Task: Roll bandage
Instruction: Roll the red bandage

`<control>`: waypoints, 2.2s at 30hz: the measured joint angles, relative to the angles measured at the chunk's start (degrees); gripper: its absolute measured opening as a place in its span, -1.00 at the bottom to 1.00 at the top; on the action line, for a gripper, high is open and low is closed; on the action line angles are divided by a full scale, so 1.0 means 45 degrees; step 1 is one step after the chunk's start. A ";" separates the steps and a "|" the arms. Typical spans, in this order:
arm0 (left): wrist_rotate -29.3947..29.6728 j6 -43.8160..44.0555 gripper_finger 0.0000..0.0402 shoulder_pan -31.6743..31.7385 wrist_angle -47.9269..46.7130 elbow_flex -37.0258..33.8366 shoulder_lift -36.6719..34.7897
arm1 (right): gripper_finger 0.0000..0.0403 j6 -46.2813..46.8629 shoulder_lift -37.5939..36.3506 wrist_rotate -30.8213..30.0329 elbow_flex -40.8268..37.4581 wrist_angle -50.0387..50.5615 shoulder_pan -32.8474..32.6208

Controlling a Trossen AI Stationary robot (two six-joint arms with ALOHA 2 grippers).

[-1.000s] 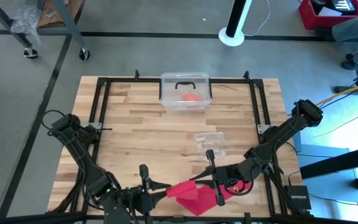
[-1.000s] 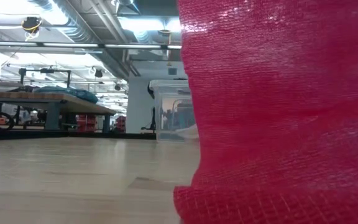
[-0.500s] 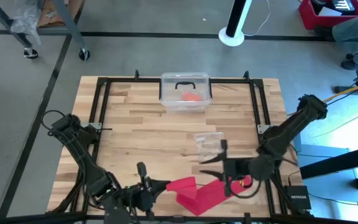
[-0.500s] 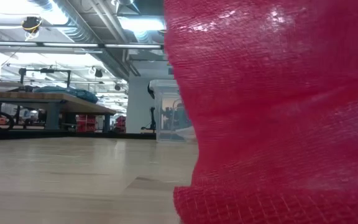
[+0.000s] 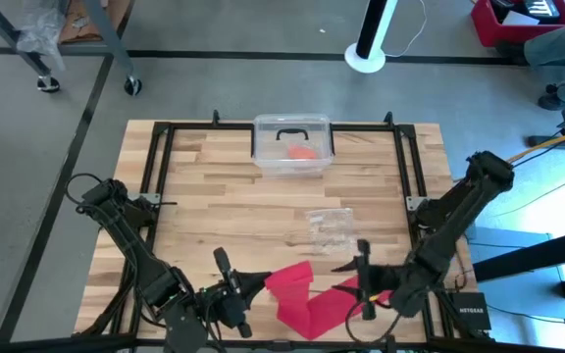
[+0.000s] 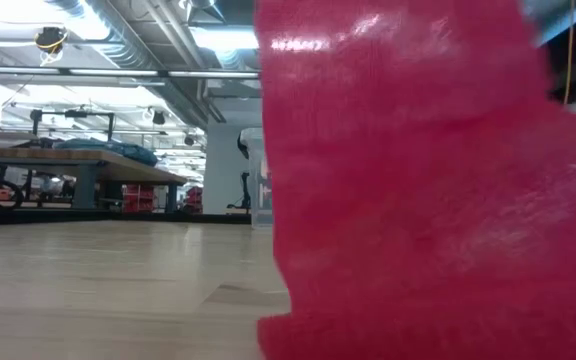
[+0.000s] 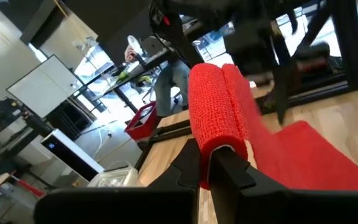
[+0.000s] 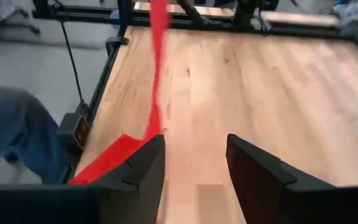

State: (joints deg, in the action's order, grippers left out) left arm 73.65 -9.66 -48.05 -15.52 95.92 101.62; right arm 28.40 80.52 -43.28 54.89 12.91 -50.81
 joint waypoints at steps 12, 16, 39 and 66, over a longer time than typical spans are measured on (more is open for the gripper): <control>0.0111 -0.0223 -0.95 0.0122 0.0230 0.0000 0.0000 | -0.18 -0.0403 0.2813 0.1526 -0.2421 -0.6940 0.1091; 0.0116 -0.0201 -0.97 -0.0005 0.0254 0.0000 0.0000 | -0.18 0.0205 0.3194 0.2791 -0.2414 -0.7183 0.1511; 0.0127 -0.0049 -0.94 -0.0039 0.0220 0.0000 0.0000 | -0.18 0.2725 0.5694 0.6230 -0.2080 -1.0172 0.2026; 0.3632 -0.4024 -0.95 -0.2042 0.3053 -0.0005 -0.0015 | -0.95 0.1758 0.6656 0.3957 0.0010 -0.4406 0.2041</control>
State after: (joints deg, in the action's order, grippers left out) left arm 89.99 -27.77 -57.24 -1.78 95.90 101.56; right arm 36.31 110.48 -25.47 54.94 -6.92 -41.62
